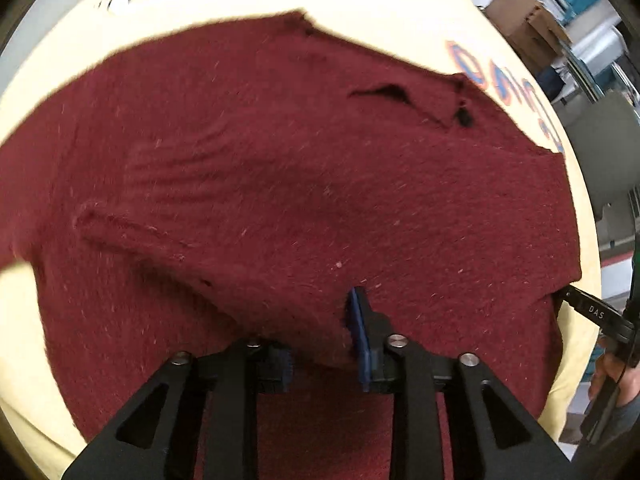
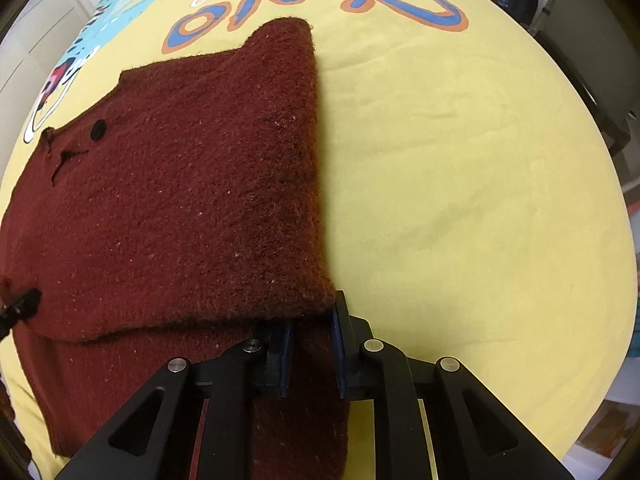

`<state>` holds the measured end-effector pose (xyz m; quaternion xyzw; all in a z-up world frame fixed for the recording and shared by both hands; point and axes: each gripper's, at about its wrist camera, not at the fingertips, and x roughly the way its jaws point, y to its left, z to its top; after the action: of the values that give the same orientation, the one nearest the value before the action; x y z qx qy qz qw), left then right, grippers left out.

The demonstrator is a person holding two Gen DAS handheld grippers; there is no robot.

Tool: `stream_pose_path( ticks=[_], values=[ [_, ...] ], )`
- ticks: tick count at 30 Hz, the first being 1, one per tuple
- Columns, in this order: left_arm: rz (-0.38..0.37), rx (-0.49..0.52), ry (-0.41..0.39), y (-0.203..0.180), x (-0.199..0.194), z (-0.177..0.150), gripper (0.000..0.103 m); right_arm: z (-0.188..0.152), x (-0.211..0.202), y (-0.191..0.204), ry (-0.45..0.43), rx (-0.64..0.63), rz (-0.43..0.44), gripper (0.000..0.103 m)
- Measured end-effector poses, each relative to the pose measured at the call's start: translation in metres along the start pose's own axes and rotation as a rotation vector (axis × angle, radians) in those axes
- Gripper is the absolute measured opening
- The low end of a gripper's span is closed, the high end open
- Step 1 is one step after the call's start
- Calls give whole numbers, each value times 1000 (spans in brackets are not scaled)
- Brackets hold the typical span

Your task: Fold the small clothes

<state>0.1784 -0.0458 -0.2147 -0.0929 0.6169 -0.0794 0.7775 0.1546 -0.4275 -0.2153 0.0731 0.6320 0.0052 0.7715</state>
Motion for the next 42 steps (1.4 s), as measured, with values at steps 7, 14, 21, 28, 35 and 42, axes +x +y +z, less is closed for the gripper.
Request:
stream_pose_path(
  ticks=[7, 14, 21, 28, 35, 42],
  values=[
    [118, -7, 4, 13, -10, 9, 66, 19, 4, 7, 2, -2, -6, 18],
    [185, -11, -30, 47, -40, 24, 99, 13, 3, 23, -2, 8, -53, 53],
    [169, -88, -18, 67, -38, 57, 99, -4, -13, 18, -20, 25, -39, 72],
    [189, -72, 16, 47, 1, 59, 98, -8, -12, 11, -6, 35, -51, 74],
    [189, -22, 33, 20, 34, 59, 38, -12, -13, 4, 5, 41, -67, 74],
    [164, 70, 33, -16, 45, 73, 10, -8, -18, -4, -5, 86, -54, 74]
  ],
)
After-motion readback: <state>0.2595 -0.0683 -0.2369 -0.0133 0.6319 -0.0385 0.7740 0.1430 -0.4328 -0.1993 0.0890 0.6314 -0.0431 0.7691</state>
